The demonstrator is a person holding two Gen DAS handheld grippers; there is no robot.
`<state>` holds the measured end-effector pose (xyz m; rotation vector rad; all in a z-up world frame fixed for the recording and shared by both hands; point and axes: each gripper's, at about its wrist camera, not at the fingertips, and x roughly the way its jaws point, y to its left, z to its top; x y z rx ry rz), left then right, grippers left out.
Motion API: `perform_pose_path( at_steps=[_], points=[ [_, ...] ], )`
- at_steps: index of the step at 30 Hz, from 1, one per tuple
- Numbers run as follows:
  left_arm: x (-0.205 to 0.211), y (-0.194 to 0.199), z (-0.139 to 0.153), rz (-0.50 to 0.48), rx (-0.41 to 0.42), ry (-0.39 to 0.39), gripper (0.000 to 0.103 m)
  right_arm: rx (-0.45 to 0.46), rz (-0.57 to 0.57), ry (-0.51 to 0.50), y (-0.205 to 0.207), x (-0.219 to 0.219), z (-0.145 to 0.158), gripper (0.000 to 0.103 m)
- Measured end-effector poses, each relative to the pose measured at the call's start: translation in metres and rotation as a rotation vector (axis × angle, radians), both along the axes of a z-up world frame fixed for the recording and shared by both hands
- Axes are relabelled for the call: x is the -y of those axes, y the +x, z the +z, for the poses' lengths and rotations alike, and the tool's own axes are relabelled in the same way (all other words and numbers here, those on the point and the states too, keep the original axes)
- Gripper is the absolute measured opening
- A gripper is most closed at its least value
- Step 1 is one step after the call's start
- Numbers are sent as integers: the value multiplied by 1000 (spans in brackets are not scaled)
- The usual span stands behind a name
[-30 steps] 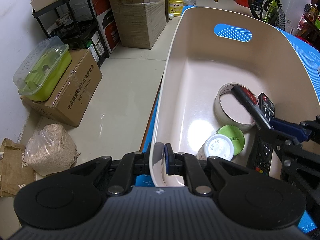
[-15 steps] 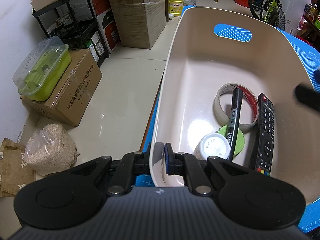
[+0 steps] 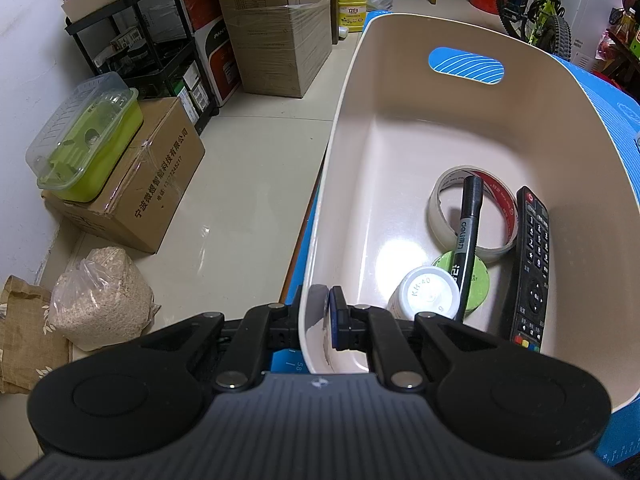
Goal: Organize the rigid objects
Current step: 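Move the right tool to the white charger and grasp it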
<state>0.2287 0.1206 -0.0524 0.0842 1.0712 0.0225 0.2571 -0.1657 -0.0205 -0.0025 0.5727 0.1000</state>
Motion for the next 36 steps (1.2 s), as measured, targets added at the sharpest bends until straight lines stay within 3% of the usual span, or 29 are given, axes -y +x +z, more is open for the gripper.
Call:
perform_pose_path(
  at_steps=[6,12,24,28,31,36],
  points=[
    [0,0,-1,-2,0,-2,12,-93,-106,-25,27,37,-45,80],
    [-1,-1,-1,-4,0,-3,12,-135,-142,-26,35,57,-88,80],
    [0,0,-2,-6,-1,2,12,-174,-175,26,49,50,-121,79],
    [2,0,-2,-8,-1,1,12,-173,-193,19,53,46,-124,72],
    [2,0,-2,-7,-1,0,12,-167,-170,14,52,44,-125,56],
    [2,1,-2,-6,-1,-4,12,-168,-169,-34,49,36,-121,45]
  ],
)
